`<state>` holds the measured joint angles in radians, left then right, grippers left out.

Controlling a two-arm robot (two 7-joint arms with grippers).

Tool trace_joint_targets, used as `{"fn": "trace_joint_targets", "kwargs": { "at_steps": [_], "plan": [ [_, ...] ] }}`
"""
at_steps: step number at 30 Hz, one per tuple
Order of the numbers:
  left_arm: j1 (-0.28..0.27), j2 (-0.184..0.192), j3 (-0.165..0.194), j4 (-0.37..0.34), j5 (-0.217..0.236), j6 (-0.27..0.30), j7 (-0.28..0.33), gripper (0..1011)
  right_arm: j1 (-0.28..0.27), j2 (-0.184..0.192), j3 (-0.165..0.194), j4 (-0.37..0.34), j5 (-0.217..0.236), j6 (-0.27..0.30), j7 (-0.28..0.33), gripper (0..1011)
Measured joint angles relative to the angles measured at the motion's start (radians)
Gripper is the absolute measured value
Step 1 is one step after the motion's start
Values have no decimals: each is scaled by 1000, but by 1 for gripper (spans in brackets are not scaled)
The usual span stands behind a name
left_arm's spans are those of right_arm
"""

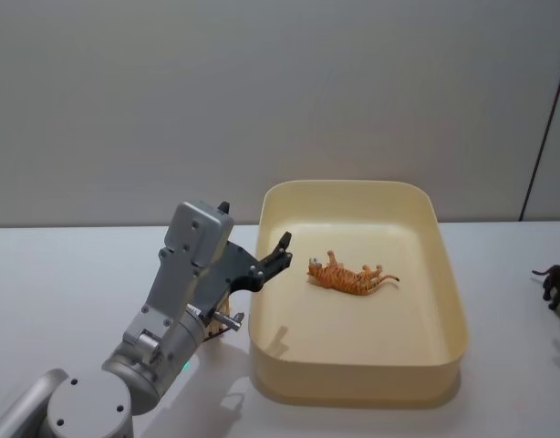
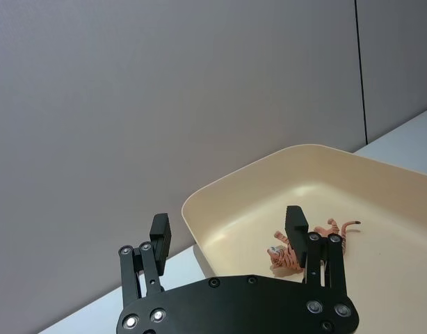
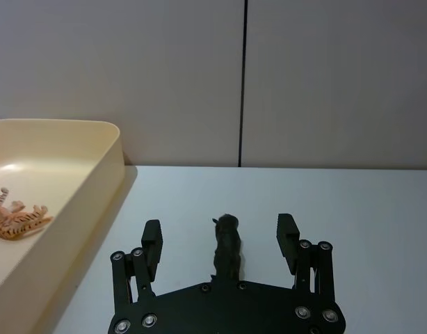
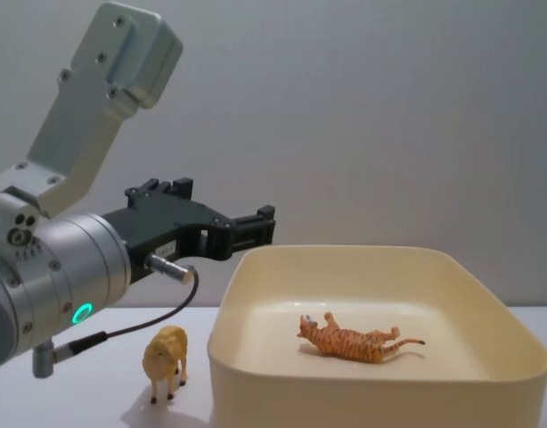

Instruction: Pick up the toy alternately with two hands and place it into the central storage box.

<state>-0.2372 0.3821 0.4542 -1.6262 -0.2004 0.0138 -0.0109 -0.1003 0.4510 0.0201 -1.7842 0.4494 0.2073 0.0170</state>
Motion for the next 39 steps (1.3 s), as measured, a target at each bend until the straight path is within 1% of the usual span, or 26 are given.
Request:
{"fn": "trace_joint_targets", "kwargs": {
  "at_steps": [6, 11, 14, 15, 24, 27, 30, 39],
  "plan": [
    [0, 0, 0, 0, 0, 0, 0, 1001, -13, 9, 10, 4, 10, 7, -8, 1001],
    [0, 0, 0, 0, 0, 0, 0, 1001, 0, 10, 7, 26, 9, 16, -3, 1001],
    [0, 0, 0, 0, 0, 0, 0, 1002, 22, 6, -1, 54, -2, 24, 8, 1001],
    [0, 0, 0, 0, 0, 0, 0, 1002, 22, 6, -1, 54, -2, 24, 8, 1001],
    [0, 0, 0, 0, 0, 0, 0, 1001, 91, -10, -26, 137, -40, 39, 40, 1001],
    [0, 0, 0, 0, 0, 0, 0, 1002, 120, -18, -38, 176, -57, 44, 53, 1001],
    [0, 0, 0, 0, 0, 0, 0, 1001, 137, -24, -44, 198, -67, 47, 60, 1001],
    [0, 0, 0, 0, 0, 0, 0, 1002, 203, -51, -72, 294, -98, 55, 77, 1001]
  ]
}}
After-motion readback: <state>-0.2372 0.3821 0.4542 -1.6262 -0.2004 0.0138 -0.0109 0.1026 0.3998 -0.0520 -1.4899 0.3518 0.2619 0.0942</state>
